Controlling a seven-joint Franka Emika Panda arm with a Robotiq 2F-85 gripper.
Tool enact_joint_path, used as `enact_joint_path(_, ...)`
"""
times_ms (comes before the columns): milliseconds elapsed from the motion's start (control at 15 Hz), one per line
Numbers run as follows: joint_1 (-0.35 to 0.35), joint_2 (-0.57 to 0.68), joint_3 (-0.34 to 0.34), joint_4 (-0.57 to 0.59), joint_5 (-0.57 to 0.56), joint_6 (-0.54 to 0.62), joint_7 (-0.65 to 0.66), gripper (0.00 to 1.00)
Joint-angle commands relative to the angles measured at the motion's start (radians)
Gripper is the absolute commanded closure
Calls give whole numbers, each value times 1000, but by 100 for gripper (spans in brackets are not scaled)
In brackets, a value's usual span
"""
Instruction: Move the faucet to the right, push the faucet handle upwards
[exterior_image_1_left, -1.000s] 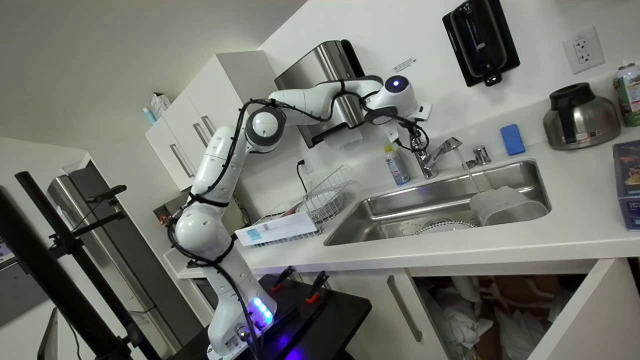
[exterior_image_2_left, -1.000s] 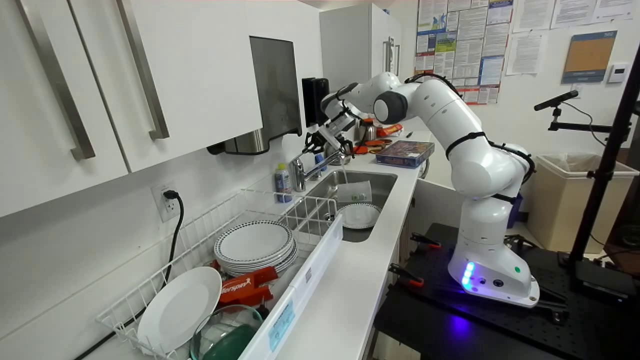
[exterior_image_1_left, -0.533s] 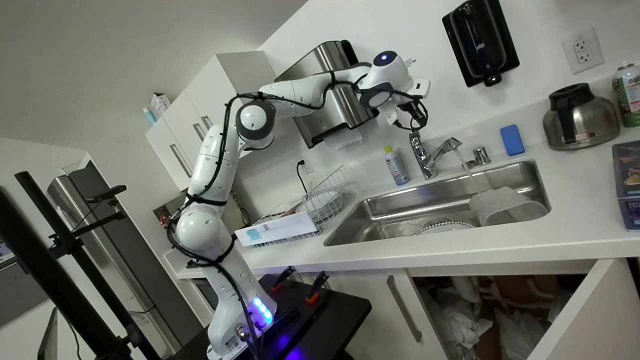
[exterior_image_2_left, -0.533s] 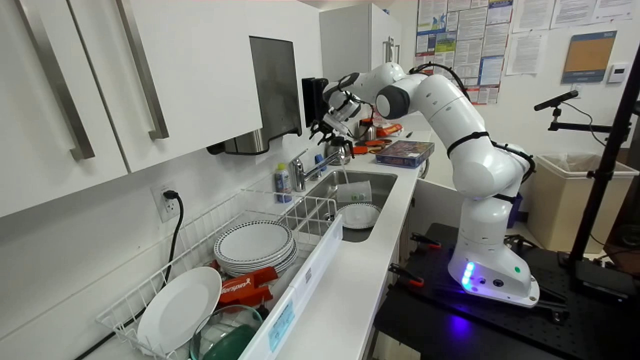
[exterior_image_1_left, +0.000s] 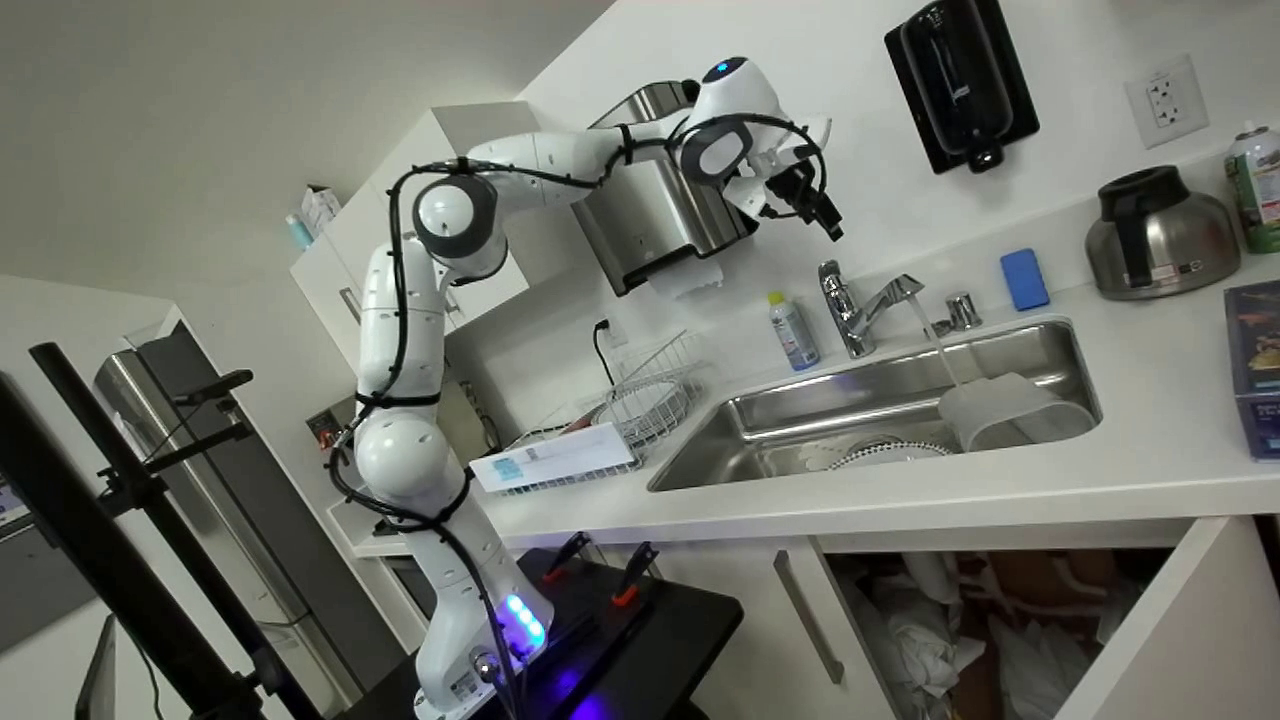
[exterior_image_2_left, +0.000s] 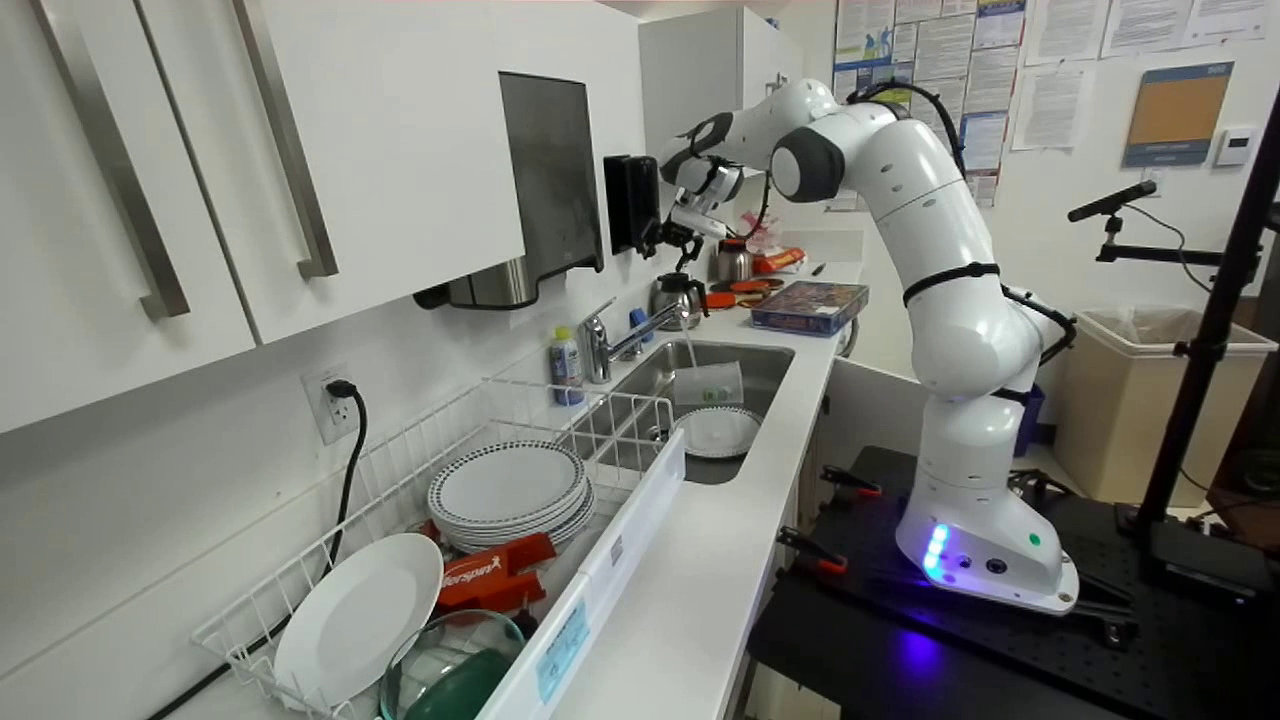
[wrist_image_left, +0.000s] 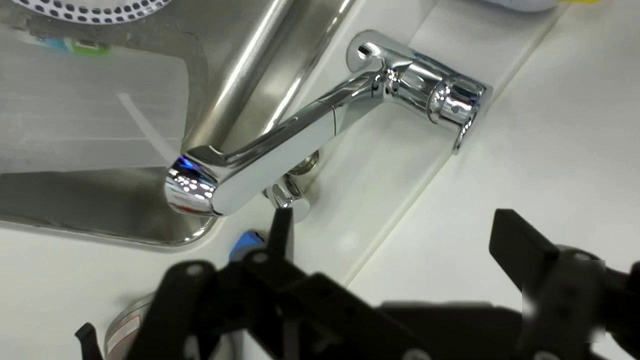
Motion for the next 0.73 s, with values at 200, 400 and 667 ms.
enact_joint_path(200,3,-235,100,-307,-217,46,-31,0)
enact_joint_path(400,-34,-281,161,-370,-278,57,-29,0)
enact_joint_path(667,-60,-318,193,-414,-312,53,-29,0)
